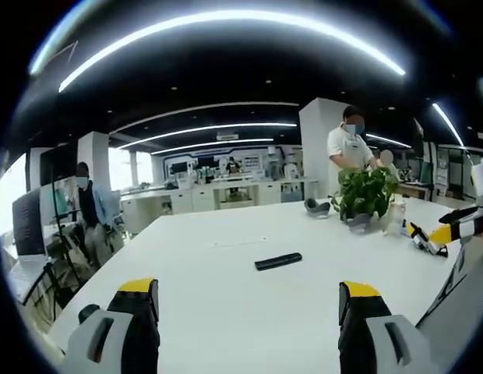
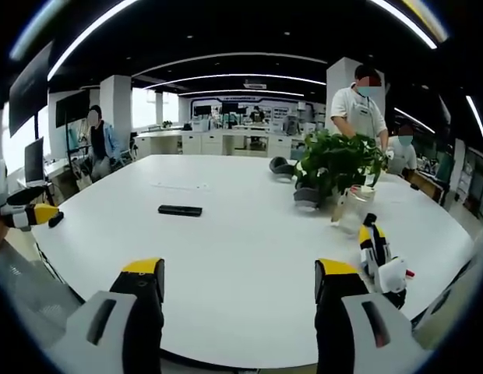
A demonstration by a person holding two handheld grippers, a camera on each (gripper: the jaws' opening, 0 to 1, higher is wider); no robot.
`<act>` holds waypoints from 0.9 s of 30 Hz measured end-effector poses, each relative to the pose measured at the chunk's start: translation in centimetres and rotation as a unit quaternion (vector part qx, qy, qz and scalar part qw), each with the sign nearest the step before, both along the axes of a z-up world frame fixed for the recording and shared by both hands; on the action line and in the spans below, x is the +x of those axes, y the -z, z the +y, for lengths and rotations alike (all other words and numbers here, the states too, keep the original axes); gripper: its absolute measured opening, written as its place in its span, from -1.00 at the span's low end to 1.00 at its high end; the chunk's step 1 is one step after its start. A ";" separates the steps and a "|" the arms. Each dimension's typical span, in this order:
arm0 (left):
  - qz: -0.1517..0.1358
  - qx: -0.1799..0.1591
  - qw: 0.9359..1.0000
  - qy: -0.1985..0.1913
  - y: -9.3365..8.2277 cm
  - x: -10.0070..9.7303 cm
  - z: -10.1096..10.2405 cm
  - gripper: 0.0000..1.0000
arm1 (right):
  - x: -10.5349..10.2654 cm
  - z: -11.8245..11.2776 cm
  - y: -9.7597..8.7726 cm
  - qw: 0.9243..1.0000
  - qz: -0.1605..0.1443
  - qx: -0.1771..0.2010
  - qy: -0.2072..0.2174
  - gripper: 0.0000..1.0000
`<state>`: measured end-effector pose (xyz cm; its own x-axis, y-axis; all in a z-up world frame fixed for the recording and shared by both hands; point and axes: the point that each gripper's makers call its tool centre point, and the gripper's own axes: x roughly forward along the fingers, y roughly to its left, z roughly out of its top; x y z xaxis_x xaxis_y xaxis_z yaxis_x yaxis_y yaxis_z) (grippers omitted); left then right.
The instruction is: Press the specified remote control buttons in sequence, fully releasing each button before pressing the next.
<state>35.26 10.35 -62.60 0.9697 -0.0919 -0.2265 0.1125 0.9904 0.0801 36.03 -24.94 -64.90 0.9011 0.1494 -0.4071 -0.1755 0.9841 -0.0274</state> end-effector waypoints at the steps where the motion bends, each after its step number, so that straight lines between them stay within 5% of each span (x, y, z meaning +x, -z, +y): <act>1: -0.001 -0.001 1.000 0.002 -0.1 0.0 -0.1 1.00 | 0.0 0.0 0.0 1.000 0.000 0.000 0.000 0.64; 10: -0.007 -0.022 0.999 0.023 -2.5 1.0 -1.1 1.00 | 0.0 -0.1 -0.2 1.000 -0.004 0.005 0.001 0.62; 17: -0.017 0.003 0.999 0.051 -4.8 2.7 -2.0 1.00 | 0.0 0.0 -0.1 1.000 -0.001 0.004 0.000 0.61; 21: -0.009 0.007 0.997 0.070 -5.3 3.8 -2.5 0.79 | 0.0 0.0 0.0 1.000 0.002 0.002 -0.001 0.59; 27: 0.006 0.024 0.993 0.114 -5.3 5.8 -3.8 0.79 | 0.0 0.0 0.2 1.000 0.006 0.000 -0.002 0.59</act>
